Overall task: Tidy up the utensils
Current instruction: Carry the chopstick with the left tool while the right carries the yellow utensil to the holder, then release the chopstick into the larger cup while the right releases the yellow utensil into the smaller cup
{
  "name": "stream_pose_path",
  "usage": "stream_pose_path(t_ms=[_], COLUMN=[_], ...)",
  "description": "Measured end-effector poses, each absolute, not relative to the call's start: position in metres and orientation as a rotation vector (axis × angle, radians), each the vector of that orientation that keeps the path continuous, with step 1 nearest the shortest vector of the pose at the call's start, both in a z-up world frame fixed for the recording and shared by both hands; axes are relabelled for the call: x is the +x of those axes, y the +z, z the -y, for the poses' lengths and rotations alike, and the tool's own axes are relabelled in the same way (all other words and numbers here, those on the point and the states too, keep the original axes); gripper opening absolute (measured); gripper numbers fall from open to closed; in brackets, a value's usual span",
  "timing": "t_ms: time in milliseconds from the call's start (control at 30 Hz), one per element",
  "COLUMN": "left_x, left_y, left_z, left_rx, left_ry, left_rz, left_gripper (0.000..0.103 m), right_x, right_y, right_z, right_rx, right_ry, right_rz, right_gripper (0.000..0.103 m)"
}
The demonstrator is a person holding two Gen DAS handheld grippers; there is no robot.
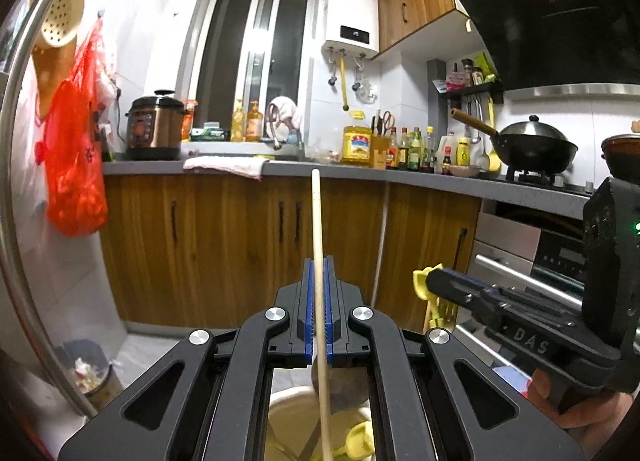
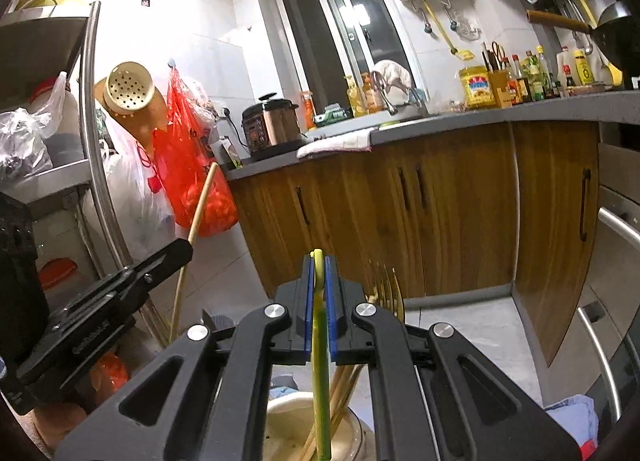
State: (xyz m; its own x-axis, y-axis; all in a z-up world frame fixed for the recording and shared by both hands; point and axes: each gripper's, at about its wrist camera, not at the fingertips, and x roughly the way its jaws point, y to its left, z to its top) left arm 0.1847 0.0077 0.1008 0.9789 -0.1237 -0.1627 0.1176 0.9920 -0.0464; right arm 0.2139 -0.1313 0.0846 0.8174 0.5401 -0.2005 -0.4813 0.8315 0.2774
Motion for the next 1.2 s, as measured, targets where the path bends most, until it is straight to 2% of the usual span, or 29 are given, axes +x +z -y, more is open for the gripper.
stream_pose_path(t_ms=[600, 1200], left_x=[0.135, 0.146], left_y=[0.080, 0.055], left_z=[-0.026, -0.024], left_rx=[-0.066, -0.062], left_ry=[-0.152, -0.153], left_rz=[-0.257, -0.449], left_gripper=[0.005, 0.005], right_x=[0.174, 0.176], right_y=[0.055, 0.034], right_z=[0.152, 0.156], right_rx=[0.218, 0.242], right_ry=[0.575, 0.558], right_rz=[-0.342, -0.450], right_gripper=[0.005, 0.006])
